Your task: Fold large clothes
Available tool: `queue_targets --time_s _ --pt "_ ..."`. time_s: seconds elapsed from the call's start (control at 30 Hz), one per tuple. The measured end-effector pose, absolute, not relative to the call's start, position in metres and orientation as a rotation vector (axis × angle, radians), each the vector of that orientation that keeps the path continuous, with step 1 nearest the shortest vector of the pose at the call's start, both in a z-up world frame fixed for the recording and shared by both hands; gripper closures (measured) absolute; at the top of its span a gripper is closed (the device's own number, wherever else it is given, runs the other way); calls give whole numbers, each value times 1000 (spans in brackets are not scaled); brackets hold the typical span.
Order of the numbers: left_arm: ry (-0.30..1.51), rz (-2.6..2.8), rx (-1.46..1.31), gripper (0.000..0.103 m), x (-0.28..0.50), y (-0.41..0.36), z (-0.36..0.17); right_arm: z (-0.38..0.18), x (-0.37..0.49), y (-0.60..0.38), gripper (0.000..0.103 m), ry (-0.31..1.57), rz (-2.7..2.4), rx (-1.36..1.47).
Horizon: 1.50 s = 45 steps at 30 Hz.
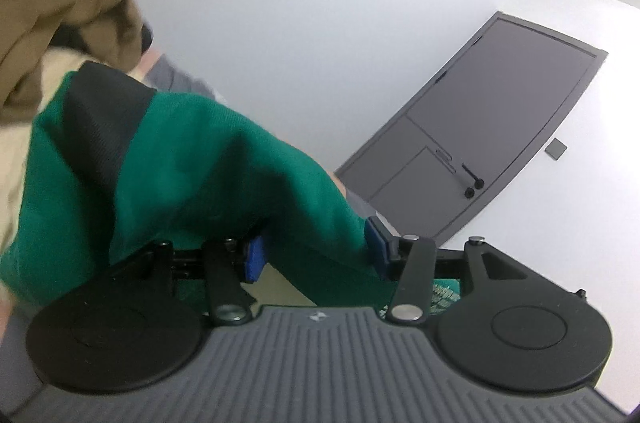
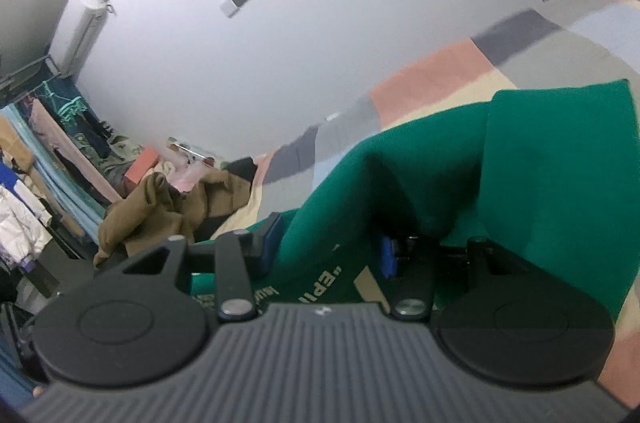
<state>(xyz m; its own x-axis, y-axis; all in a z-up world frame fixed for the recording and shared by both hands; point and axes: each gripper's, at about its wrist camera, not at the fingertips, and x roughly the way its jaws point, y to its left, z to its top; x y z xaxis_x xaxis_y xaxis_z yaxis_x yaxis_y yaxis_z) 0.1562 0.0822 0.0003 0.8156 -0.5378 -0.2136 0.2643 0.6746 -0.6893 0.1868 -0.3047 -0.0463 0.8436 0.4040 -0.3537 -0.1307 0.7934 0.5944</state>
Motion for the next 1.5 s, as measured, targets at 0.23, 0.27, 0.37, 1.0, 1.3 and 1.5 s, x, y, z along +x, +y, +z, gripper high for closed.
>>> queue_targets --time_s 0.23,0.27,0.37,1.0,1.3,1.5 --pt "314 -401 -549 46 179 77 -8 -51 199 -318 33 371 291 519" --pt "311 -388 -526 46 183 75 -9 -52 199 -319 33 359 287 504" --pt "316 -345 -481 46 201 72 -16 -54 207 -318 33 344 270 441" --pt "540 -214 -420 48 285 85 -89 -137 316 -304 34 561 176 197" --pt "485 -228 -512 36 239 86 -52 -112 289 -303 33 556 171 237" --pt "474 -280 -601 24 187 86 -33 -81 239 -306 29 552 211 385"
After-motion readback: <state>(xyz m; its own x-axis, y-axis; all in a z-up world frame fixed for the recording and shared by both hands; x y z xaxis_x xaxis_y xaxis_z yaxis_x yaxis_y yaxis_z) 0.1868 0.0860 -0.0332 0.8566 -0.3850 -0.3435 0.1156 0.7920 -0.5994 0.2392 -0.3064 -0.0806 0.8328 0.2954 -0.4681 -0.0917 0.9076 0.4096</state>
